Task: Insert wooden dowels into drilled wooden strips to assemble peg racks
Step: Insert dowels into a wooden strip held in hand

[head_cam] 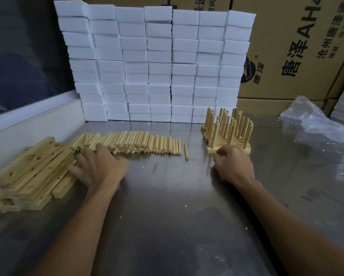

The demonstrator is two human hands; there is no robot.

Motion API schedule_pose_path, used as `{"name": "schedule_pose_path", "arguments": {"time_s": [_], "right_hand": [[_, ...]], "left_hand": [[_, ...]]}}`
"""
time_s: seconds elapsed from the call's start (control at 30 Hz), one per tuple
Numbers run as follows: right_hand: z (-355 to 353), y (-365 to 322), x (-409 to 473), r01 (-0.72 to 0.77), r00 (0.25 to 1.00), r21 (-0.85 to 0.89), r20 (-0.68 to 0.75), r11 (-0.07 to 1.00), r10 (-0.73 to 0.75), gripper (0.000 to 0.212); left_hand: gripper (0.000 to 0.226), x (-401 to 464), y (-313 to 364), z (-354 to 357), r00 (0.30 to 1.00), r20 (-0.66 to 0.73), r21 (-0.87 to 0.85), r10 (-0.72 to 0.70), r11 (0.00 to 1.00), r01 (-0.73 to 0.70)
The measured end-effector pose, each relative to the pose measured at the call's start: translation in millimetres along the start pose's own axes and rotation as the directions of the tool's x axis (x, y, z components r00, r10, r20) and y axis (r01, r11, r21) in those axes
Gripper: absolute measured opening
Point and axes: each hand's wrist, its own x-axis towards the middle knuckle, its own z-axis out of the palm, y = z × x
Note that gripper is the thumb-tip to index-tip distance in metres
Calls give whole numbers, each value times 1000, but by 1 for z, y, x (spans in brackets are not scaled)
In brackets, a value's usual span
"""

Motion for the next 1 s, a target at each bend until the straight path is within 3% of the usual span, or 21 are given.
{"name": "schedule_pose_path", "arguments": {"time_s": [0.13,0.3,0.47,0.57,0.67,0.8,0.87,0.93,1.0], "right_hand": [[4,-5,-2,41,999,15,3,999,-41,20],[4,-8,-2,49,998,30,34,998,-50,20],[9,-15,-3,112,992,52,51,992,-115,20],[15,-24,-4,169,983,66,61,983,-173,24],[21,-36,-6,227,967,62,102,972,-232,33],[29,-50,-11,312,927,31,210,950,-311,48],[31,-54,-13,319,918,-22,258,948,-303,53],[31,-57,-14,328,908,-68,297,942,-295,53],[30,-58,-15,322,905,-88,319,942,-280,51]], "left_hand": [[45,-2,-5,-5,995,94,126,-41,992,29],[35,1,1,-8,998,58,50,28,998,-31],[38,-2,5,-2,980,112,-77,163,985,-155],[29,-9,11,1,953,174,-116,250,966,-232],[21,-16,18,3,931,122,-215,343,925,-313],[26,-19,27,3,881,-86,-414,466,787,-457],[27,-21,32,3,894,-99,-602,438,689,-404],[24,-24,38,1,930,11,-811,368,547,-207],[22,-26,41,1,941,145,-902,306,432,-1]]}}
